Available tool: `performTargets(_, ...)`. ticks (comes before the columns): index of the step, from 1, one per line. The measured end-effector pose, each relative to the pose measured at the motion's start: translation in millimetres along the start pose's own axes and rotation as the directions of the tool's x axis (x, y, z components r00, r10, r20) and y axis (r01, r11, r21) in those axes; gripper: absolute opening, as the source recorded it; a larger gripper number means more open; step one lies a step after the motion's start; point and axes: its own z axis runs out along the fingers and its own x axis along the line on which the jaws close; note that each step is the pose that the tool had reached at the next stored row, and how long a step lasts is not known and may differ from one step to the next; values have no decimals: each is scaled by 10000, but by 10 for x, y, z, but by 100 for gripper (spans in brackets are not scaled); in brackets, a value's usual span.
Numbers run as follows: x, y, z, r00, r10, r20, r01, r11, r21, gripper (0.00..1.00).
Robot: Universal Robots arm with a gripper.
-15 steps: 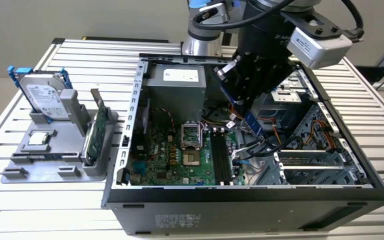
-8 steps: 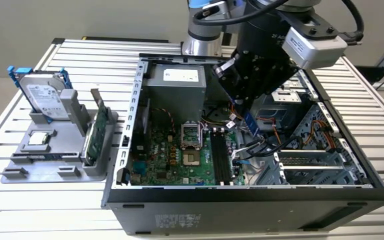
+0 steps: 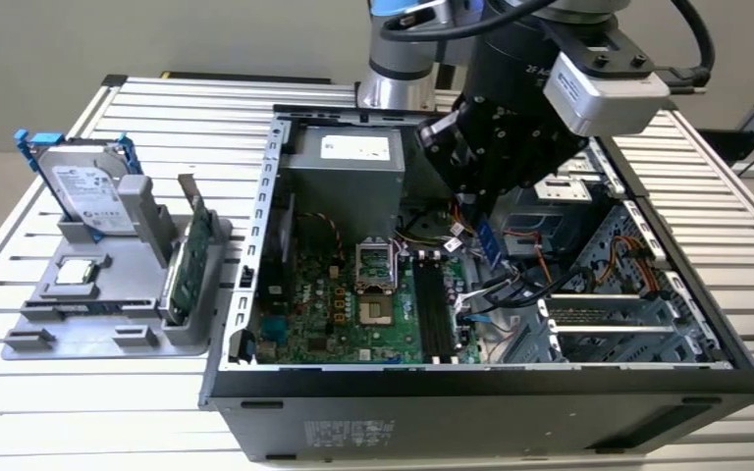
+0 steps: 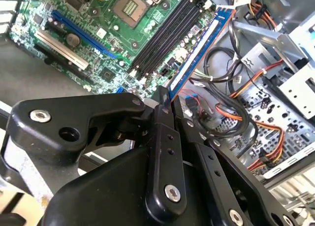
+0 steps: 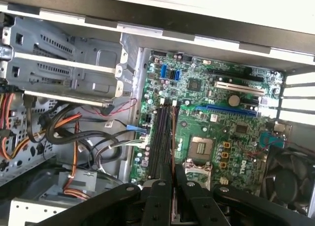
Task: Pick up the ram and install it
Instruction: 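Insert the ram into the slot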
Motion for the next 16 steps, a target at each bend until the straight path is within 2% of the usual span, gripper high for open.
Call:
performTargets(5,1,0,0,9998,185,4,-185,9998,3,0)
performTargets(16,1,0,11,9998,213,4,-213,9998,2,0)
